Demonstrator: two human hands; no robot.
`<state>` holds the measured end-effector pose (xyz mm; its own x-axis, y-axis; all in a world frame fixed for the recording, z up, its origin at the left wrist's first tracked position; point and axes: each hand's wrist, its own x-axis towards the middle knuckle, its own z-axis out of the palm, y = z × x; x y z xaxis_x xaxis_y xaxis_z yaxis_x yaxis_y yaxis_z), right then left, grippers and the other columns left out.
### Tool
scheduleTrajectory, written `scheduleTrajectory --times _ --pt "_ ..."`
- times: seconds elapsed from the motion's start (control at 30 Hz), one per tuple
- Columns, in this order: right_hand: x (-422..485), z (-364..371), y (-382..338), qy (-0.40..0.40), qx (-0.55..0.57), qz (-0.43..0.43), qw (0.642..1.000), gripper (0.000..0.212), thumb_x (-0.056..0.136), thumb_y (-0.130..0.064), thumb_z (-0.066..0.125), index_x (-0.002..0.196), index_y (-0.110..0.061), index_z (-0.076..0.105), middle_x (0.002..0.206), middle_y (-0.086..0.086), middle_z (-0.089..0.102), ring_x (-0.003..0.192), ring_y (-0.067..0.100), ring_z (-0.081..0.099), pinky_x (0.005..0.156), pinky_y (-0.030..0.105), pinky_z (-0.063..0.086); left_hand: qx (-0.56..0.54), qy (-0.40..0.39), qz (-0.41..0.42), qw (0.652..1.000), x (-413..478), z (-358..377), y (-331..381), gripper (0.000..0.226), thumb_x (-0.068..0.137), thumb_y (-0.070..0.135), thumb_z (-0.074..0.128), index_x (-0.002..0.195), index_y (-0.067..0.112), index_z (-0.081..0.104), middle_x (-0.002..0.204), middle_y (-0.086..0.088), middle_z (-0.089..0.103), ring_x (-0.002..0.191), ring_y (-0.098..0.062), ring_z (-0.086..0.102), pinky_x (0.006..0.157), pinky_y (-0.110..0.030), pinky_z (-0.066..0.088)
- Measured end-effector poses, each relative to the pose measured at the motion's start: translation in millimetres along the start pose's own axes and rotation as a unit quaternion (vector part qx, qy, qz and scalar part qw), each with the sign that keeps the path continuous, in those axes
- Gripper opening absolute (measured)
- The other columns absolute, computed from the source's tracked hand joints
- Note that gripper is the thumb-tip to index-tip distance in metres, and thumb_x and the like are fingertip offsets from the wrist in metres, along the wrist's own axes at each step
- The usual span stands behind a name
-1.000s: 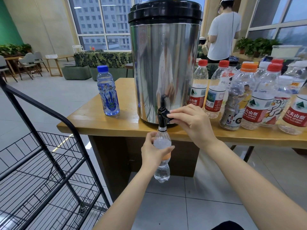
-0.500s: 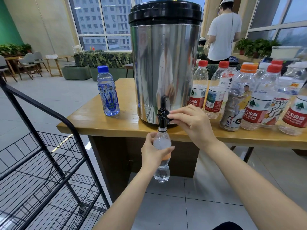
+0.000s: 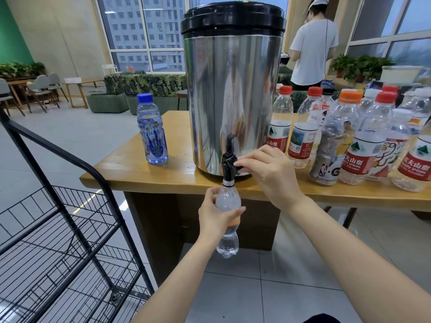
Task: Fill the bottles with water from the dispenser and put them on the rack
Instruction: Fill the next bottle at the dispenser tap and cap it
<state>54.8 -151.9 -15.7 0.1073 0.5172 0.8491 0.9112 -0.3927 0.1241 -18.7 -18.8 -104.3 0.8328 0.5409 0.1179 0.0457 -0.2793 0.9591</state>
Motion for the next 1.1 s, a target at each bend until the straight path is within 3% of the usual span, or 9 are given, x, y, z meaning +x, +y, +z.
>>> scheduleTrajectory --times 0.27,0.37,0.43,0.53,0.6,0.7,0.77,0.83,1.1 --pt "45.9 6.9 -6.7 -0.001 -0.003 0.04 0.999 0.018 0.091 -0.018 0.058 0.1 -0.013 0.074 0.089 0.002 0.07 0.081 0.019 0.053 0.064 0.033 0.045 -0.01 -0.007 -0.005 1.0 0.4 -1.1 -1.2 0.075 0.065 0.024 0.091 0.126 0.029 0.047 0.128 0.0 0.056 0.121 -0.019 0.053 0.098 -0.041 0.052" --pt "58.3 15.9 -6.6 -0.013 0.06 0.1 0.993 0.019 0.09 -0.014 0.063 0.106 -0.011 0.074 0.091 0.002 0.073 0.083 0.015 0.055 0.068 0.034 0.05 -0.015 -0.012 -0.004 1.0 0.4 -3.0 -2.0 0.075 0.065 0.023 0.09 0.125 0.03 0.047 0.127 0.003 0.056 0.117 -0.016 0.053 0.093 -0.034 0.052" --pt "49.9 13.0 -3.4 0.005 0.109 0.145 0.983 0.025 0.088 -0.017 0.067 0.111 -0.01 0.071 0.094 -0.001 0.071 0.085 0.008 0.054 0.072 0.027 0.05 -0.021 -0.015 0.0 1.0 0.6 -4.4 -2.8 0.074 0.065 0.023 0.091 0.124 0.031 0.047 0.124 0.004 0.057 0.117 -0.016 0.054 0.091 -0.031 0.053" --pt "21.7 0.4 15.0 0.032 0.106 0.224 0.968 0.028 0.088 -0.022 0.066 0.113 -0.009 0.07 0.101 -0.001 0.07 0.09 0.008 0.059 0.082 0.025 0.05 -0.024 -0.018 0.006 1.0 0.8 -4.8 -3.8 0.074 0.065 0.023 0.091 0.125 0.031 0.048 0.124 0.004 0.057 0.117 -0.016 0.055 0.095 -0.035 0.053" --pt "-0.9 -5.0 35.0 -0.014 0.079 0.324 0.943 0.025 0.091 -0.021 0.065 0.113 -0.011 0.069 0.108 0.004 0.07 0.094 0.012 0.059 0.088 0.035 0.051 -0.027 -0.019 0.011 0.999 0.5 -4.3 -4.4 0.075 0.065 0.023 0.091 0.126 0.03 0.048 0.124 0.004 0.058 0.116 -0.016 0.056 0.096 -0.037 0.053" --pt "-32.8 -1.4 55.8 -0.17 0.035 0.447 0.878 0.039 0.091 -0.025 0.065 0.128 -0.014 0.059 0.127 0.008 0.06 0.113 0.023 0.055 0.098 0.04 0.044 -0.034 -0.018 0.012 0.999 -0.3 -3.2 -5.0 0.076 0.065 0.024 0.091 0.128 0.029 0.048 0.124 0.005 0.058 0.116 -0.015 0.056 0.097 -0.038 0.053" --pt "-44.9 4.0 59.6 -0.243 0.026 0.444 0.862 0.05 0.09 -0.031 0.066 0.136 -0.017 0.052 0.135 0.007 0.054 0.123 0.028 0.049 0.099 0.042 0.042 -0.035 -0.019 0.01 0.999 -0.8 -1.8 -5.8 0.076 0.064 0.023 0.091 0.127 0.029 0.048 0.124 0.005 0.058 0.116 -0.015 0.057 0.097 -0.039 0.053" --pt "-49.1 9.8 61.4 -0.276 0.009 0.419 0.865 0.052 0.09 -0.037 0.065 0.137 -0.022 0.052 0.132 0.006 0.055 0.121 0.029 0.049 0.094 0.043 0.044 -0.032 -0.021 0.007 0.999 -2.2 -0.6 -7.0 0.075 0.064 0.023 0.091 0.126 0.029 0.049 0.122 0.005 0.058 0.115 -0.015 0.057 0.097 -0.038 0.053" --pt "-46.1 19.8 70.4 -0.256 0.012 0.4 0.88 0.028 0.088 -0.027 0.068 0.114 -0.017 0.065 0.108 0.004 0.066 0.1 0.023 0.06 0.08 0.032 0.047 -0.015 -0.032 -0.005 0.999 -10.2 0.3 -18.7 0.074 0.062 0.022 0.092 0.123 0.032 0.05 0.118 0.008 0.059 0.11 -0.014 0.058 0.088 -0.027 0.053"
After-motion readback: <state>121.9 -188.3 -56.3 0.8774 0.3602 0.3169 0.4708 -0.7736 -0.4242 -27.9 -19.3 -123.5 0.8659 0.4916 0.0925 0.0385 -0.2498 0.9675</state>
